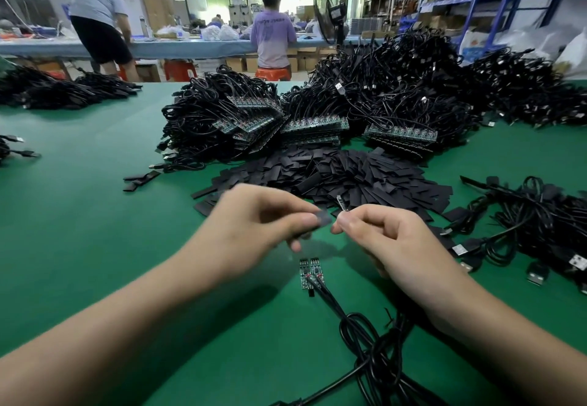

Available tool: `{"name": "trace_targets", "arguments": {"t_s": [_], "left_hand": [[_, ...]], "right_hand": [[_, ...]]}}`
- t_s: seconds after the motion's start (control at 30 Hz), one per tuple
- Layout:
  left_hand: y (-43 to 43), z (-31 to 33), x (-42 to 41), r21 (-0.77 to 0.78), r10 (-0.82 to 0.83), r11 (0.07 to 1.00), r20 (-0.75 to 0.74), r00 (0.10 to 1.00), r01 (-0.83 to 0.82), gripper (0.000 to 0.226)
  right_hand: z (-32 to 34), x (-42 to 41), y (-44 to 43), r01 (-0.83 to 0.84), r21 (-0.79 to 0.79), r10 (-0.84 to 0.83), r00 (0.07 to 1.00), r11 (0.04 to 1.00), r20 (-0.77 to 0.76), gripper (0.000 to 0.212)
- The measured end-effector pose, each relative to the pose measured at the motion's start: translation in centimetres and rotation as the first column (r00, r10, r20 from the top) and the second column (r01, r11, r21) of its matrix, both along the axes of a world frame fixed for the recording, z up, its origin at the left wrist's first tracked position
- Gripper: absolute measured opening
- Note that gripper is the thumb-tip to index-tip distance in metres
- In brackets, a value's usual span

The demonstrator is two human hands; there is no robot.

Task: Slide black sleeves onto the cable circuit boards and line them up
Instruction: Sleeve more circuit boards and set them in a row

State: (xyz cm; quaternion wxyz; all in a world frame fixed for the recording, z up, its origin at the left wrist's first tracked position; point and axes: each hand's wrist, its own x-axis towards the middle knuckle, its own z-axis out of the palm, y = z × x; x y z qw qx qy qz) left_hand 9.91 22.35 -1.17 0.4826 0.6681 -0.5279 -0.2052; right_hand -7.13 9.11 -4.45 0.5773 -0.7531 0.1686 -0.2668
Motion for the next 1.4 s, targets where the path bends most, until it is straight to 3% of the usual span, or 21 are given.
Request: {"name": "trace_targets", "arguments": {"t_s": [0.1,0.17,0.3,0.37,0.53,0.67,0.8,1.07,1.27,1.4], "left_hand": [[-0.8,-1.6,-1.9,-0.048,0.040,0.998,-0.073,0.997,-0.043,0.012],[-0.7,-2.3,-2.4,-0.105,0.088,0.990,-0.016,0.996,-0.089,0.011],[-0.2,-2.8,-2.4,-0.228,0.168,0.970,0.375,0.912,-0.086,0.031],[-0.1,-2.7,-2.0,-0.232,0.177,0.970,0.470,0.865,-0.072,0.031],[0.5,-2.9,-0.9,-0.212,0.186,0.969,0.295,0.937,-0.126,0.026],[0.8,-3.2,-0.2,-0.177,0.189,0.972,0.204,0.961,-0.154,0.024],[0.8,-3.2,-0.2,-0.154,0.171,0.978,0.193,0.966,-0.142,0.022],[0.5,-3.5,-0.1,-0.147,0.108,0.984,0.073,0.991,-0.097,0.023],[0.5,-3.6,0.0,-0.159,0.092,0.984,0.083,0.992,-0.078,0.020],[0.6,-3.5,0.1,-0.155,0.100,0.985,0.148,0.984,-0.077,0.019]], "right_hand": [[0.1,-0.3,0.0,-0.025,0.042,0.025,1.000,0.999,0.004,0.022],[0.3,-0.4,0.0,-0.024,0.035,0.025,0.999,0.999,-0.022,0.019],[0.2,-0.3,0.2,0.009,-0.051,-0.013,0.997,0.999,-0.077,0.029],[0.2,-0.2,0.4,0.022,-0.093,-0.031,0.994,0.995,-0.106,0.034],[-0.1,-0.2,0.4,0.040,-0.173,-0.063,0.990,0.984,-0.126,0.046],[0.2,-0.3,-0.1,0.101,-0.036,-0.105,0.988,0.994,-0.116,0.049],[0.3,-0.4,0.1,0.035,-0.225,-0.079,0.979,0.974,-0.188,0.040],[0.6,-0.5,0.4,-0.070,-0.314,-0.011,0.969,0.947,-0.249,0.035],[0.8,-0.7,0.2,-0.029,-0.269,-0.032,0.975,0.963,-0.220,0.038],[0.8,-0.8,0.3,-0.053,-0.351,-0.048,0.961,0.935,-0.273,0.034]]}}
